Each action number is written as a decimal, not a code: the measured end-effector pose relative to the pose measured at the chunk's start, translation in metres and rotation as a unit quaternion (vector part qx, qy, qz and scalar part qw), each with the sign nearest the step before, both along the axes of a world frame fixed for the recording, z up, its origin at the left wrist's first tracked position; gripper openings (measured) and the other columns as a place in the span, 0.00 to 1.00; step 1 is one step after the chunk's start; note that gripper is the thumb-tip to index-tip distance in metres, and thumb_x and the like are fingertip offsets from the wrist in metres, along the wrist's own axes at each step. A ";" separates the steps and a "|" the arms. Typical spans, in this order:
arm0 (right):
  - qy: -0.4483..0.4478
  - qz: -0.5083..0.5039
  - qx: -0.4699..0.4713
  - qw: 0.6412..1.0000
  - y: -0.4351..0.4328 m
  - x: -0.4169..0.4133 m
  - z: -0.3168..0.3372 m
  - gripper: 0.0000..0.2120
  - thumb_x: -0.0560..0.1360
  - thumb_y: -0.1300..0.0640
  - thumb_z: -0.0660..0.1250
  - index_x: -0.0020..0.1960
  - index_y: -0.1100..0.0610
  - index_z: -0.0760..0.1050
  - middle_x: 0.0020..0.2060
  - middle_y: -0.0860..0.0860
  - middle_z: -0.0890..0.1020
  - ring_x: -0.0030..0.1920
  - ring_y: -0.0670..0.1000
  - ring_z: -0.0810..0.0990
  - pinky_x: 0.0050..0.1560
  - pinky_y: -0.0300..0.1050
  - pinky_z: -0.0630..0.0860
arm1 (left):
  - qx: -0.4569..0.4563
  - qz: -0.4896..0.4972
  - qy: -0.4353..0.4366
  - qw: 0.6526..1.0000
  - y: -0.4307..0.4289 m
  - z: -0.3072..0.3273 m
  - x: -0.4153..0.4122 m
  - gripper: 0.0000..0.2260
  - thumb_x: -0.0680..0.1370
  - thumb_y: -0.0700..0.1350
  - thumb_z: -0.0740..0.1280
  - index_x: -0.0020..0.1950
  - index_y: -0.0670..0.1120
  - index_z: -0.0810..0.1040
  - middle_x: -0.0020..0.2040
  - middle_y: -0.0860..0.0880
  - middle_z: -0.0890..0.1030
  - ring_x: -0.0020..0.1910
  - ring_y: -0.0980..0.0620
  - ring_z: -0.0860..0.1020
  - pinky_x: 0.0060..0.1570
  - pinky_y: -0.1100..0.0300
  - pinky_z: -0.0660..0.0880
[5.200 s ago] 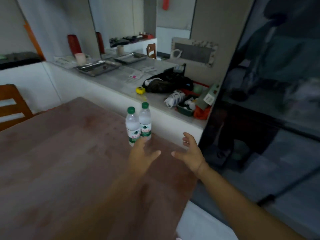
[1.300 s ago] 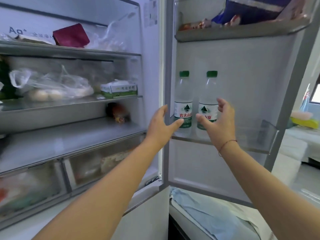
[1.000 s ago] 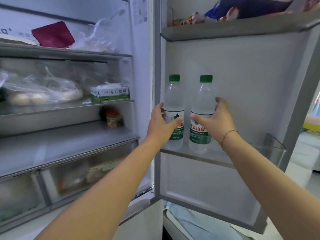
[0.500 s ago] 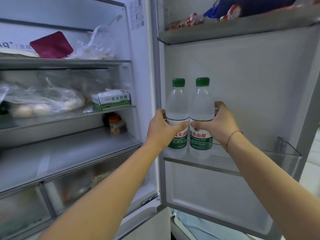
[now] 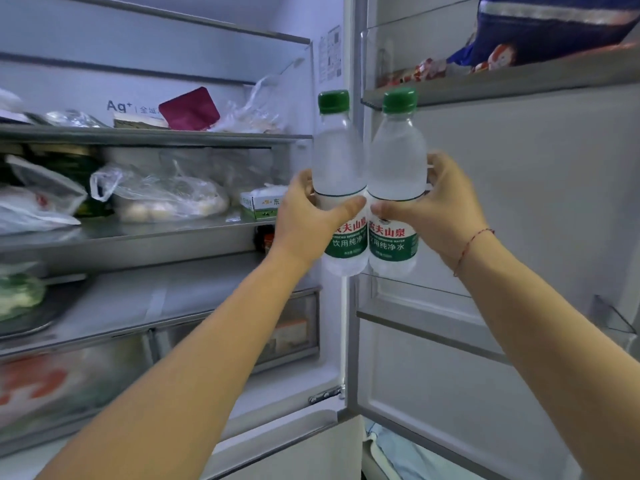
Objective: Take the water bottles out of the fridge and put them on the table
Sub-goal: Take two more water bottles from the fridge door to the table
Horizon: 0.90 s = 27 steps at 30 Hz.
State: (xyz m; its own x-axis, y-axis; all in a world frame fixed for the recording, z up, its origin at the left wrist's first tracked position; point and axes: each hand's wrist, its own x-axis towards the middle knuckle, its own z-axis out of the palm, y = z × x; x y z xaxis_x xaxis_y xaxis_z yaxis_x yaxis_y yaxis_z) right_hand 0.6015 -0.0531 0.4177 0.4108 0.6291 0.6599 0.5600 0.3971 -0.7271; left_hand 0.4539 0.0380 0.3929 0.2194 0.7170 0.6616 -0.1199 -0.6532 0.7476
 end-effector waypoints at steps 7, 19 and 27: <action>-0.003 0.141 -0.067 0.988 0.013 -0.069 -0.042 0.32 0.58 0.55 0.81 0.56 0.48 0.70 0.49 0.42 0.79 0.48 0.43 0.79 0.43 0.42 0.78 | -0.054 0.095 0.025 0.994 -0.018 -0.045 -0.089 0.29 0.64 0.48 0.79 0.61 0.51 0.72 0.53 0.52 0.83 0.51 0.54 0.82 0.48 0.55 0.80; -0.037 0.354 -0.193 0.914 -0.019 -0.261 -0.162 0.33 0.56 0.57 0.82 0.55 0.46 0.70 0.50 0.41 0.80 0.50 0.40 0.79 0.43 0.35 0.74 | -0.230 0.223 0.089 0.943 -0.128 -0.154 -0.306 0.31 0.62 0.46 0.80 0.61 0.52 0.72 0.55 0.53 0.81 0.55 0.53 0.79 0.56 0.49 0.78; -0.045 0.487 -0.238 0.839 -0.114 -0.428 -0.212 0.35 0.57 0.57 0.82 0.58 0.45 0.69 0.54 0.42 0.80 0.54 0.41 0.78 0.52 0.39 0.76 | -0.287 0.317 0.088 0.900 -0.282 -0.198 -0.466 0.31 0.59 0.50 0.80 0.60 0.54 0.73 0.55 0.54 0.82 0.55 0.53 0.80 0.56 0.48 0.78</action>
